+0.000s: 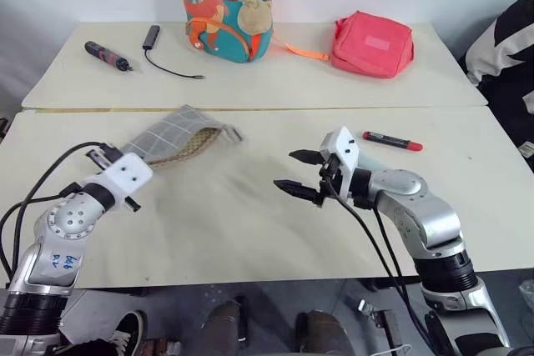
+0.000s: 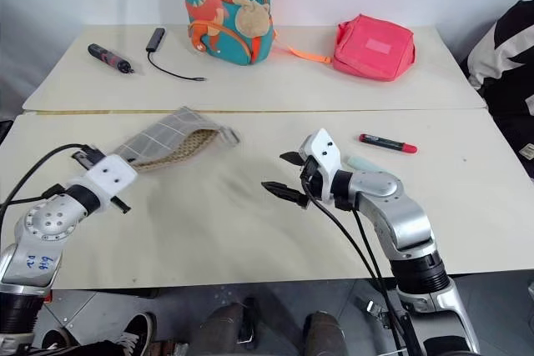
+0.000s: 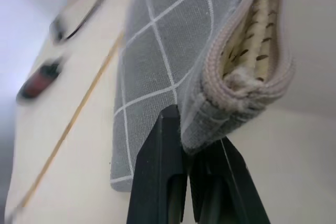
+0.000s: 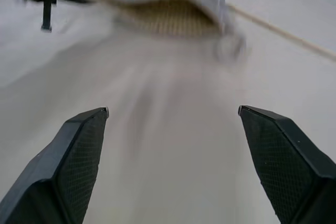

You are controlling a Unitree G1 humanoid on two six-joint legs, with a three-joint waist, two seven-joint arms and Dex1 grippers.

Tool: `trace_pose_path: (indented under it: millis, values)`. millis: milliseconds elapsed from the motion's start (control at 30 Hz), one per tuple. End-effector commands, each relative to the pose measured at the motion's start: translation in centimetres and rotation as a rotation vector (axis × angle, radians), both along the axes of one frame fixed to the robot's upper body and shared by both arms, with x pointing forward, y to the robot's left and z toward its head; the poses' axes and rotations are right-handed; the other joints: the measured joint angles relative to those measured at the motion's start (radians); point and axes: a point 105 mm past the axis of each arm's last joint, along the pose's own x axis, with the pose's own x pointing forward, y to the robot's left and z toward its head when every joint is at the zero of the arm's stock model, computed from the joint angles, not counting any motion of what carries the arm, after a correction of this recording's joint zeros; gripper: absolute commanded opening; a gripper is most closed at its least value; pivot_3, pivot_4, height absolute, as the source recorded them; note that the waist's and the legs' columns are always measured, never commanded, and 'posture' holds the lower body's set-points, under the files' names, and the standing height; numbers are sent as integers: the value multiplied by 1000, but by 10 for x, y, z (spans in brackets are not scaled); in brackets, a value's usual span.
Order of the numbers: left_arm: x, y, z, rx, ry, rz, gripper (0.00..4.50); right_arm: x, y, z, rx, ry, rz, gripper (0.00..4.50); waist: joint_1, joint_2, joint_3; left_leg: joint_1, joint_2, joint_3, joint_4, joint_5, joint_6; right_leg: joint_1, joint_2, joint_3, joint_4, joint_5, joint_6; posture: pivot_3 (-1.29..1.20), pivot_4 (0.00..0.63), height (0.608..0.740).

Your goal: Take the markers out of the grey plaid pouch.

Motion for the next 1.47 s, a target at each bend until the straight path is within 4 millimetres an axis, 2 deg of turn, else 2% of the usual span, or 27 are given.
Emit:
trace_pose_path:
  millis: [33, 100, 133, 233, 333, 367, 400, 467, 567, 633, 733, 867, 900, 1033, 1133, 1200, 1267, 1400, 1467]
  values:
    - [-6, -16, 11, -78, -41, -72, 1093, 2, -4, 8, -27, -58, 10, 4197, 0, 0, 0, 0, 0, 1, 0, 0, 0, 0, 0, 0, 1, 0, 0, 0, 150, 740]
    - [-7, -16, 11, -74, -40, -77, 1779, 5, -7, 8, -33, -63, 3, 4197, -1, -1, 0, 0, 0, 2, 0, 0, 1, -1, 0, 0, 5, 0, 0, 0, 150, 740]
    - [-10, -17, 12, -137, -36, -93, 2079, 8, -11, 7, -39, -69, -14, 4197, -1, -1, 0, 0, 0, 2, 0, 1, 1, -1, 0, 0, 6, 0, 0, 0, 150, 740]
    - [-18, -17, 13, -104, -24, -140, 3081, 14, -25, 7, -54, -82, -56, 4197, -3, -1, 0, 0, 1, 3, 0, 2, 5, -1, 0, 0, 6, 0, 0, 0, 150, 740]
    - [-17, -11, 14, -86, -46, -118, 4043, 18, -31, 6, -55, -91, -75, 4197, -3, -1, 0, 1, 1, 5, 0, 2, 5, -1, 0, 0, 5, 0, 0, 0, 150, 740]
    - [-17, -14, 15, -137, -55, -128, 4396, 18, -30, 6, -57, -96, -71, 4197, -3, -1, 0, 1, 1, 5, 0, 2, 5, -1, 0, 0, 5, 0, 0, 0, 150, 740]
    - [-16, -17, 16, -176, -60, -140, 4478, 18, -29, 5, -58, -99, -66, 4197, -3, -1, 0, 1, 1, 5, 0, 2, 5, -1, 0, 0, 5, 0, 0, 0, 150, 740]
    - [-20, -23, 14, -245, -48, -174, 4478, 20, -32, 9, -36, -101, -87, 4197, -2, -1, 0, 1, 1, 5, 0, 2, 5, -1, 0, 0, 6, 0, 0, 0, 150, 740]
    - [-37, -29, 24, -414, -39, -263, 4478, 20, -51, 10, -53, -104, -131, 4197, -3, -1, 0, 1, 1, 5, 0, 2, 6, -1, -1, 0, 5, 0, 0, 0, 150, 740]
    - [-50, -33, 33, -445, -51, -319, 4478, 20, -72, 11, -71, -119, -184, 4197, 0, -1, 0, 0, 1, 5, 1, 2, 6, -1, -1, 0, 5, 0, 0, 0, 150, 740]
    - [-71, -33, 40, -544, -39, -371, 4478, 26, -109, 22, -38, -163, -329, 4197, -1, -1, 0, 1, 1, 5, 1, 2, 6, 1, -1, 0, 2, 0, 0, 0, 150, 740]
    - [-83, -13, 33, -701, -15, -280, 4478, 38, -165, 24, -21, -216, -605, 4197, -2, -1, 0, 2, 2, 6, 1, 1, 5, 2, 0, 1, -3, 0, 0, 0, 150, 740]
    - [-85, -10, 31, -719, -6, -267, 4478, 39, -173, 23, -14, -220, -643, 4197, -1, -1, 0, 2, 2, 6, 1, 1, 5, 2, 0, 1, -2, 0, 0, 0, 150, 740]
    - [-94, 25, 17, -735, -25, -135, 4478, 42, -228, 13, 14, -233, -886, 4197, -1, -1, 0, 2, 2, 7, 1, 3, 7, 2, 0, 1, -2, 0, 0, 0, 150, 740]
    - [-99, 40, 6, -722, -29, -65, 4478, 38, -257, 2, 50, -249, -1004, 4197, -1, -1, 0, 2, 2, 7, 2, 3, 7, 2, 0, 1, -3, 0, 0, 0, 150, 740]
    - [-99, 42, 5, -712, -48, -49, 4478, 37, -269, -7, 45, -234, -1071, 4197, -2, -1, 0, 2, 2, 7, 2, 2, 8, 2, 0, 1, -3, 0, 0, 0, 150, 740]
    - [-99, 47, 6, -703, -76, -20, 4478, 36, -273, -12, 53, -231, -1098, 4197, -2, -1, 0, 2, 2, 8, 2, 3, 8, 2, 0, 1, -3, 0, 0, 0, 150, 740]
    - [-102, 49, -5, -735, -83, -2, 4478, 38, -264, -18, 61, -234, -1067, 4197, -6, -1, 0, 2, 3, 8, 2, 3, 8, 2, 0, 2, -3, 0, 0, 0, 150, 740]
    - [-103, 52, -3, -751, -118, -7, 4478, 38, -263, -20, 52, -235, -1069, 4197, -6, -1, 0, 2, 3, 8, 1, 2, 8, 2, 0, 2, -3, 0, 0, 0, 150, 740]
